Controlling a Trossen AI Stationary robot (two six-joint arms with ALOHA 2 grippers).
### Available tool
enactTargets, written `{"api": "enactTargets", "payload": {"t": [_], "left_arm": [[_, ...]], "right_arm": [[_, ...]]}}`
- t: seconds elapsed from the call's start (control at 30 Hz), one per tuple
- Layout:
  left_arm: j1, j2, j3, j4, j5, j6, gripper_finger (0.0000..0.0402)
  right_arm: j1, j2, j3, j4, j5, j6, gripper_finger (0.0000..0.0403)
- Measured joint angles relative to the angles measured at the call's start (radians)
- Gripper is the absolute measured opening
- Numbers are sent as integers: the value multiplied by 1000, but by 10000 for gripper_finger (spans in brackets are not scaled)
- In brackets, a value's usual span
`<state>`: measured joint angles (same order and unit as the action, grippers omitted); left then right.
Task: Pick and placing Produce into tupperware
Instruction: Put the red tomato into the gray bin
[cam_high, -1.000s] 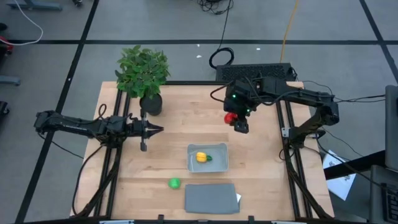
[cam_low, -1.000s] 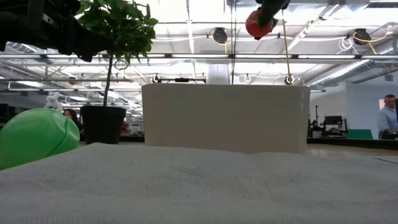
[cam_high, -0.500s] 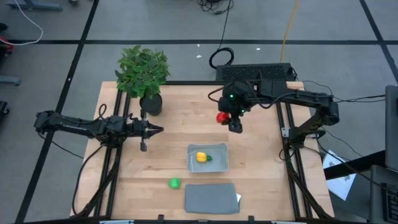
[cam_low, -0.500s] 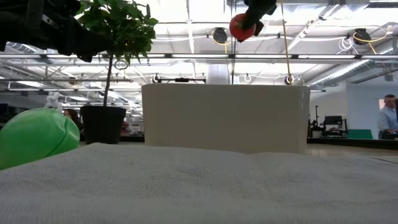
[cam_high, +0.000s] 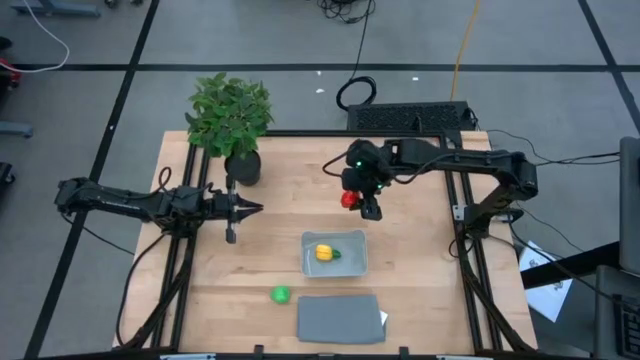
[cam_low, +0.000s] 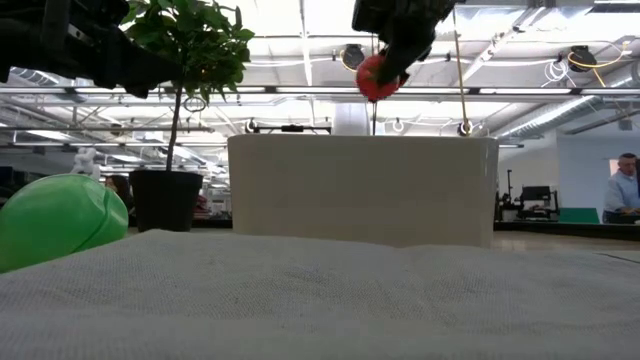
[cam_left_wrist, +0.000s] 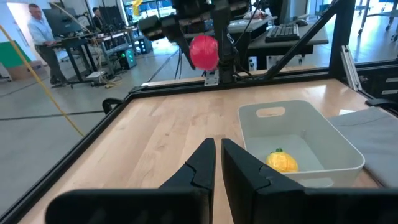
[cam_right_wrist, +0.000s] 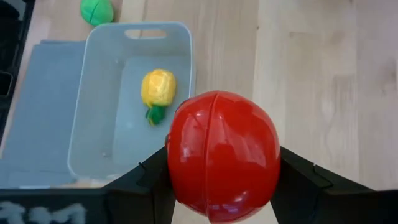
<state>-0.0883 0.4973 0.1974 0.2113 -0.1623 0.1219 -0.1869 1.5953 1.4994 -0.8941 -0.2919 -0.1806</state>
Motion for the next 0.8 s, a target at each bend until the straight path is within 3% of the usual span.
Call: {"api": "enactTargets", "payload": {"t": [0.4,0.8], "left_arm": [[0,0,0,-1,-4,-3,31],[0,0,0,-10,-3,-26,31]], "right_arm": [[79,154,0,23,-28,-148,189],[189,222,-10,74,-26,-320,189]]}}
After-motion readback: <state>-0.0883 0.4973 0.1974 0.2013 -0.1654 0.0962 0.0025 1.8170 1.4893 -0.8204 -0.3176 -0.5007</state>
